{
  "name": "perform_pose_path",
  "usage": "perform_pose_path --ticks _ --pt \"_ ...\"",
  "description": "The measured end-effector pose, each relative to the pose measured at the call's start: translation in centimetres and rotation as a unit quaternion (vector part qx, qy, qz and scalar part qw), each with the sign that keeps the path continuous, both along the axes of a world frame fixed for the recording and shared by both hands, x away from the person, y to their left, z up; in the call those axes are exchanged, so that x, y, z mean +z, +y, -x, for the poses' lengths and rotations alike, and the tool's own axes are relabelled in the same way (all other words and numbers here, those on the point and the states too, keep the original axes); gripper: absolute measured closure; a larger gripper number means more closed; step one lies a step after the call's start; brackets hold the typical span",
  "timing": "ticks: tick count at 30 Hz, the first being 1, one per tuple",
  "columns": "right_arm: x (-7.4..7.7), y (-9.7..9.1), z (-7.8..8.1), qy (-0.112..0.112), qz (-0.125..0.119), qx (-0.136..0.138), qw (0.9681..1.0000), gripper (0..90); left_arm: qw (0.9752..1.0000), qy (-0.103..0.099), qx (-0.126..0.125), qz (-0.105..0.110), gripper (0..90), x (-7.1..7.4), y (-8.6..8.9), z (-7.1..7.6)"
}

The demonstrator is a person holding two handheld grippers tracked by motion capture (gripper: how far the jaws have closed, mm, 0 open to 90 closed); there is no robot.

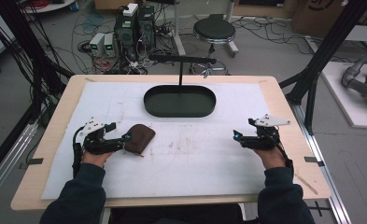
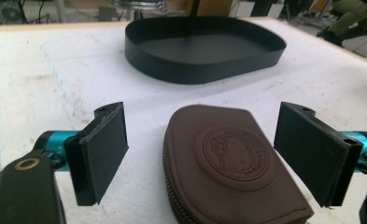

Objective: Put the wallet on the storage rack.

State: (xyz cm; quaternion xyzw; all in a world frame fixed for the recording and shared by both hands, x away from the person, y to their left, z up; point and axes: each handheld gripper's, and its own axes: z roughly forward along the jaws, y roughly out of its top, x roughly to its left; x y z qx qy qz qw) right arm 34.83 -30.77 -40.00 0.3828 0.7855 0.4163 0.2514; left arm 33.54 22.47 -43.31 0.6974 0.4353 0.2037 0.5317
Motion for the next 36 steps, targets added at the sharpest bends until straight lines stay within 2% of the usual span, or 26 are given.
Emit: perform_pose_path --ticks 2,4,7,9,17,20,23,25,26,28,30,33,35,36 --pt "0.0 0.0 0.0 0.000 0.002 0.001 1.0000 20.6 1.0000 0.003 0.000 -0.001 17.2 -0.1 0.0 -0.1" --pt "0.0 0.1 -0.1 -0.001 0.001 0.004 1.0000 20.6 0.9998 0.017 -0.005 0.001 17.2 -0.3 -0.1 -0.3" --pt "0.0 0.2 0.0 -0.002 -0.001 0.004 1.0000 20.6 0.9992 0.037 -0.009 -0.011 17.2 -0.5 -0.4 -0.4" --pt "0.0 0.2 0.0 -0.001 -0.002 0.004 1.0000 20.6 0.9985 0.048 -0.011 -0.024 17.2 -0.7 -0.5 -0.5" --pt "-0.1 0.4 -0.1 0.001 0.000 0.006 1.0000 20.6 0.9952 0.090 -0.021 -0.030 17.2 -1.4 -1.0 -1.2" --pt "0.0 0.3 -0.1 -0.003 -0.001 0.008 1.0000 20.6 0.9955 0.082 -0.028 -0.038 17.2 -1.2 -1.5 -1.1" --pt "0.0 0.3 0.0 -0.003 -0.002 0.006 1.0000 20.6 0.9972 0.047 -0.030 -0.051 17.6 -0.3 -2.1 -0.6" --pt "0.1 0.3 0.0 -0.004 -0.001 0.006 1.0000 20.6 0.9978 0.020 -0.039 -0.049 18.7 0.2 -2.7 -0.2" --pt "0.1 0.3 0.1 -0.004 -0.001 0.006 1.0000 20.6 0.9975 0.016 -0.048 -0.049 19.8 0.3 -3.0 0.0" --pt "0.0 0.3 0.1 -0.003 -0.001 0.006 1.0000 20.6 0.9964 0.017 -0.062 -0.056 20.1 0.2 -3.7 0.0" --pt "0.0 0.3 0.0 -0.004 0.000 0.006 1.0000 20.6 0.9944 0.024 -0.074 -0.071 20.0 -0.2 -4.3 0.0" --pt "0.0 0.3 0.0 -0.002 -0.001 0.006 1.0000 20.6 0.9925 0.029 -0.068 -0.097 20.0 -0.6 -4.9 -0.2" --pt "0.0 0.3 0.0 -0.001 0.000 0.007 1.0000 20.6 0.9894 0.026 -0.063 -0.129 20.0 -0.9 -5.5 -0.3" --pt "0.0 0.4 0.0 0.001 0.000 0.006 1.0000 20.7 0.9867 0.020 -0.063 -0.148 19.4 -0.9 -5.7 -0.2"
